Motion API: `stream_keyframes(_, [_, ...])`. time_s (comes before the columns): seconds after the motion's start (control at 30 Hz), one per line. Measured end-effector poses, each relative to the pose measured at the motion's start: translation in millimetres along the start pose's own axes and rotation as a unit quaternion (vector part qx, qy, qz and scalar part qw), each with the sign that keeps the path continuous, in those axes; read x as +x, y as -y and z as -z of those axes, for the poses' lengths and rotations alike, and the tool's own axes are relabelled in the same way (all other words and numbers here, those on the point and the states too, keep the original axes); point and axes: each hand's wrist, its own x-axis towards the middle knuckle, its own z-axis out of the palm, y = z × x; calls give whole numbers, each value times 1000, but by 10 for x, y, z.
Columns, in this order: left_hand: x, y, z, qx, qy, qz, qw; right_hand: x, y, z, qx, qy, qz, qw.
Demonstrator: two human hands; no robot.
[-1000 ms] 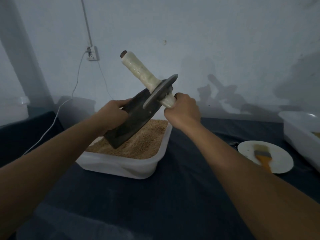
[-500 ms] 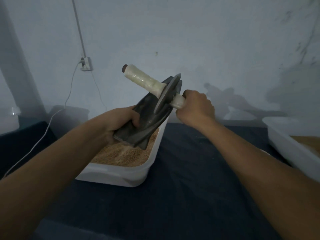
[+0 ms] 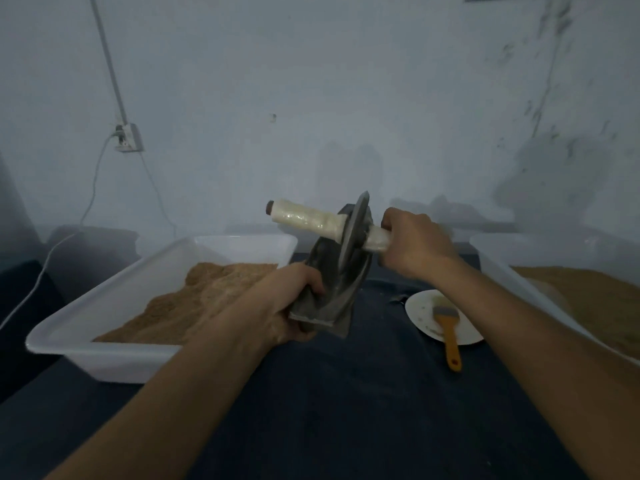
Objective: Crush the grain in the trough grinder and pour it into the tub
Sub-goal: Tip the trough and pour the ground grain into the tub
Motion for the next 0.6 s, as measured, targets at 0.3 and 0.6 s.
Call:
stream_keyframes(0.3, [228,423,-330,-17,-34,31,999,-184,-333,-297,-40,39,15,998])
stream_keyframes(0.6, [412,607,-519,-6,-57,60,997,-170,-534,-578,-35,90,23,995])
